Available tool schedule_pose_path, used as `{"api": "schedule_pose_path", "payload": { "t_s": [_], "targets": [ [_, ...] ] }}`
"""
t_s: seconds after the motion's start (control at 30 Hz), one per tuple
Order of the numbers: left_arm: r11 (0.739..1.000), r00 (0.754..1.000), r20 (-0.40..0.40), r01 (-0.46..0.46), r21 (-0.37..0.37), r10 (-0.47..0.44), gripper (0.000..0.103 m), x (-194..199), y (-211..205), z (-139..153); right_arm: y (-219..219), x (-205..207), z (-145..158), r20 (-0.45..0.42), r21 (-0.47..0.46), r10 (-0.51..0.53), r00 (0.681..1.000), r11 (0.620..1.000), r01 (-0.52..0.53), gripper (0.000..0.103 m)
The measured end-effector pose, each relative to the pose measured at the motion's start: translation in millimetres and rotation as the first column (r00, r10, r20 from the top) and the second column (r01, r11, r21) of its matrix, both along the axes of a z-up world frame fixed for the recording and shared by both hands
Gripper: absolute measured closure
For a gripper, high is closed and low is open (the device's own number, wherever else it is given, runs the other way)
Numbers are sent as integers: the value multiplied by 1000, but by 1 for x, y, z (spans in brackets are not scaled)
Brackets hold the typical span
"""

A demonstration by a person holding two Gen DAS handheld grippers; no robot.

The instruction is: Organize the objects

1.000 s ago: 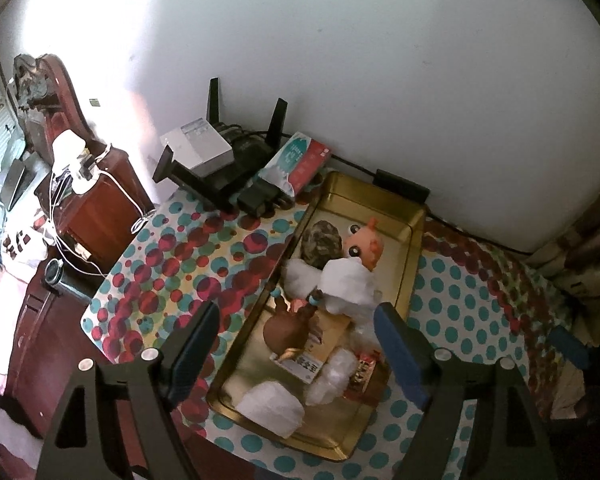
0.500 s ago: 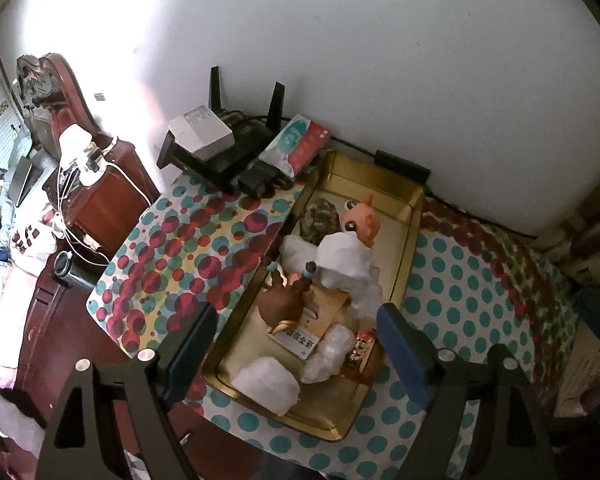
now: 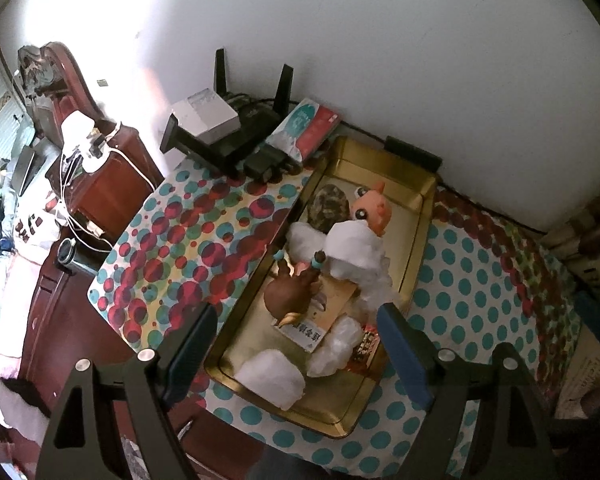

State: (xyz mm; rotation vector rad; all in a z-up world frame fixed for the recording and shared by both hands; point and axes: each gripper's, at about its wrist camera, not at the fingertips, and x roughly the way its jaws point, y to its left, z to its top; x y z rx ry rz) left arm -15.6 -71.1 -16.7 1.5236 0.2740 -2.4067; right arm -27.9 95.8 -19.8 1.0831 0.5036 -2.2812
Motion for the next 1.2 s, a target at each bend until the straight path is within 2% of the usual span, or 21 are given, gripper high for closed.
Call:
{"api": "schedule_pose_path", "payload": {
  "t_s": [0.1, 0.3, 1.2],
  "targets": [
    [1000, 1000, 23, -5, 2, 5, 19, 0, -3, -5, -2, 0, -2, 11, 1, 2, 1000, 1000, -2, 0],
    [999, 999, 32, 0, 54, -2, 19, 0, -7, -12, -4, 0, -5, 18, 12, -1, 1000, 1000, 1, 0],
    [1000, 1000, 7, -16, 23, 16, 19, 11, -4, -5, -9, 7, -6, 36, 16, 31, 999, 999, -32, 0]
  ]
}}
